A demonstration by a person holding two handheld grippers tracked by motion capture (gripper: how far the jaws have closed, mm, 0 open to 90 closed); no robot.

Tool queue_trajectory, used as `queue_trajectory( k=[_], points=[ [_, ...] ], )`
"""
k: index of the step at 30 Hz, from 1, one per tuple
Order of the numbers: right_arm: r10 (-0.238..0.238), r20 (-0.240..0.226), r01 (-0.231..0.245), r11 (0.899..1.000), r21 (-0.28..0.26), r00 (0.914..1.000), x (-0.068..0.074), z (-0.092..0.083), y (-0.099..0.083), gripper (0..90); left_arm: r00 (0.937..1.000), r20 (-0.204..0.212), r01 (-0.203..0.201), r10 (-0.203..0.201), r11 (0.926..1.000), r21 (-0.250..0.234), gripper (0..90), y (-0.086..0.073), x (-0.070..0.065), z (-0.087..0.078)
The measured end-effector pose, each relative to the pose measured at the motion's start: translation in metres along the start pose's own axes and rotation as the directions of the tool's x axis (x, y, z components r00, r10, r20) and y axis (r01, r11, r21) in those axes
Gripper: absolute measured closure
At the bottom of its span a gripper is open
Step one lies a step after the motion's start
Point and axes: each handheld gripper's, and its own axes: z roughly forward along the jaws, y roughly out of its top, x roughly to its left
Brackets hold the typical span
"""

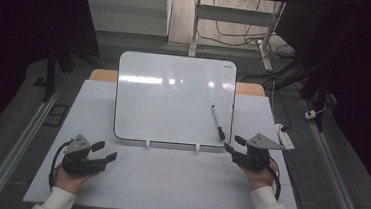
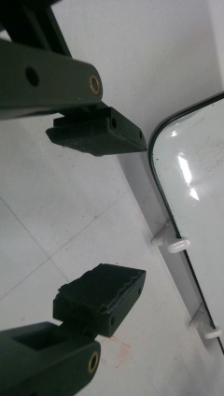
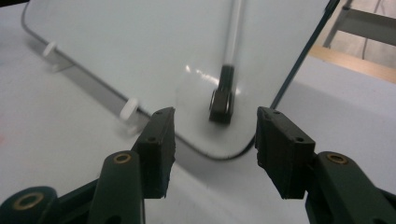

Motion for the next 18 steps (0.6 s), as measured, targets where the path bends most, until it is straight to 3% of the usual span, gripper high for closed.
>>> queue_trajectory(
  k=[7,18],
  points=[
    [-0.032,-0.024,0.032,0.999,0.011,0.9992,-0.004,-0.017,-0.019,46.4,0.9998,0.014,-0.014,0.014,0.9998,0.017,31.8,0.0,0.001,0.001],
    [-0.032,-0.044,0.033,0.999,0.025,0.9985,-0.007,-0.014,-0.025,45.6,0.9994,0.023,-0.026,0.025,0.9993,0.027,29.6,0.0,0.0,0.002]
  ],
)
